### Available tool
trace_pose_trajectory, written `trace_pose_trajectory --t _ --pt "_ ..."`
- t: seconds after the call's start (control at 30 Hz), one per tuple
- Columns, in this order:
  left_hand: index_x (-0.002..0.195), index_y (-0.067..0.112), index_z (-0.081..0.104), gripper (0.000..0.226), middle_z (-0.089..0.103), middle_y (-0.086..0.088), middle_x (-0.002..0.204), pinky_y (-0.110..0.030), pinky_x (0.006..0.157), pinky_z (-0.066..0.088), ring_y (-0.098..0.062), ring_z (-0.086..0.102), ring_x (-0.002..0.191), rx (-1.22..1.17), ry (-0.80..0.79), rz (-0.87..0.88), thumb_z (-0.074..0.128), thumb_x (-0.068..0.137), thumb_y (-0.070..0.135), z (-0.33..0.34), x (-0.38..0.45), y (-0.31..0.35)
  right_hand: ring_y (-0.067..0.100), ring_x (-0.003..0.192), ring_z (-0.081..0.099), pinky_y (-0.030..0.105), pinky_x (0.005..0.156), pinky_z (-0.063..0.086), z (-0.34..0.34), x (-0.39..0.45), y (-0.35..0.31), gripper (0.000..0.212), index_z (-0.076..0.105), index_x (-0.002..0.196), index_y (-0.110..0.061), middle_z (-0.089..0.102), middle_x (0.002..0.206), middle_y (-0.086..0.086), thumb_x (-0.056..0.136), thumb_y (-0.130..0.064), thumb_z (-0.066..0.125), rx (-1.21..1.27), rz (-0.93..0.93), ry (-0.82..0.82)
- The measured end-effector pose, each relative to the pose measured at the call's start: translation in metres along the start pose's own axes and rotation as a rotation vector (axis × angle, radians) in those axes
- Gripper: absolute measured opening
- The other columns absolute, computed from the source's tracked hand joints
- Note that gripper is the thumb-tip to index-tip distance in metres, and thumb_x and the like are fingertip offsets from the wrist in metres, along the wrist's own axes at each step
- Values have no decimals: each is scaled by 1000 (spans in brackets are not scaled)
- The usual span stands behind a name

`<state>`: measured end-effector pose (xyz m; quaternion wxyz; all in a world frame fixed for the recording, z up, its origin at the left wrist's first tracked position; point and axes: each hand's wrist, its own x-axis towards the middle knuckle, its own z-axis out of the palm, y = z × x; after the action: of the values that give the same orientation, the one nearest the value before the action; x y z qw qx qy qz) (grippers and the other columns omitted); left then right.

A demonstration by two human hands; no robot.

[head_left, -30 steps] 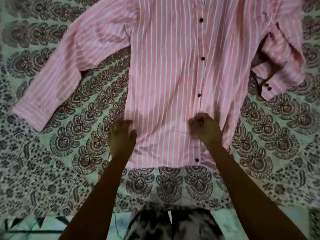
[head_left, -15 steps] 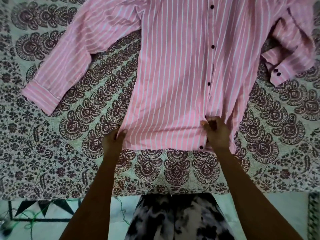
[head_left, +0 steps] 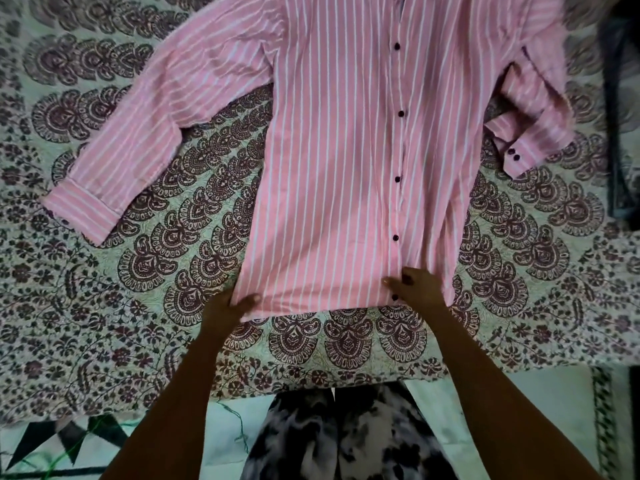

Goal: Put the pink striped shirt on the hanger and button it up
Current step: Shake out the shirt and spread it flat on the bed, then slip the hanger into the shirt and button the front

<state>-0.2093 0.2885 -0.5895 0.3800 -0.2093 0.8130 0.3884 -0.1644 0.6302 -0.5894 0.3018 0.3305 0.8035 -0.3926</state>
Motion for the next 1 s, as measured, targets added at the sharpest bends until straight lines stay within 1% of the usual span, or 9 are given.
trace_pose_trajectory --t 0.13,0.2,0.33,0.43,0.53,0.63,0.7,0.8,1.0 --pt "111 8 60 58 66 -16 110 -36 85 44 -30 61 96 429 115 -157 64 77 56 6 7 12 26 76 66 40 75 54 5 1 12 25 65 78 -14 71 81 7 83 -38 62 -173 46 10" --pt "119 10 53 67 60 -17 120 -41 87 45 -33 58 107 587 151 -216 65 75 59 5 10 14 27 80 64 37 74 54 3 -1 8 22 64 78 -13 70 85 8 84 -33 61 -232 36 10" --pt "110 8 49 55 58 -19 109 -45 82 49 -34 58 97 694 339 -190 74 72 41 9 5 29 28 82 62 28 65 41 -9 -3 8 23 63 84 -11 68 89 11 87 -32 57 -309 -40 5" --pt "106 6 54 40 58 -20 104 -38 75 45 -34 57 92 727 495 -63 70 77 29 20 -2 48 26 75 63 27 60 41 -21 -10 17 32 64 87 -15 68 81 7 87 -40 44 -262 -229 173" --pt "94 8 60 20 60 -16 98 -35 69 42 -33 58 90 667 465 133 64 81 23 52 -8 83 26 74 61 28 59 44 -38 -8 34 24 61 93 -15 65 87 5 84 -32 45 -133 -371 388" --pt "93 14 59 14 62 -10 96 -34 72 45 -30 60 92 631 375 252 60 84 24 108 -13 130 29 84 57 38 66 51 -59 4 52 33 54 103 -11 57 99 11 81 -35 49 -45 -268 499" --pt "93 15 59 16 65 -8 97 -35 74 47 -29 61 93 558 314 312 59 83 27 141 -13 155 31 93 57 43 74 52 -67 14 56 45 50 113 -8 55 110 15 79 -36 63 38 -105 412" --pt "95 10 63 35 68 -11 96 -40 81 51 -29 64 92 412 144 430 55 73 35 186 -12 181 26 92 63 40 81 52 -78 32 61 42 56 113 -5 67 104 13 79 -24 71 308 -52 33" --pt "113 10 64 70 64 -14 109 -30 87 42 -27 60 99 408 -91 477 45 62 55 226 -2 179 14 55 53 21 47 43 -97 27 66 21 58 88 -6 61 72 4 68 -11 58 865 -155 -179"
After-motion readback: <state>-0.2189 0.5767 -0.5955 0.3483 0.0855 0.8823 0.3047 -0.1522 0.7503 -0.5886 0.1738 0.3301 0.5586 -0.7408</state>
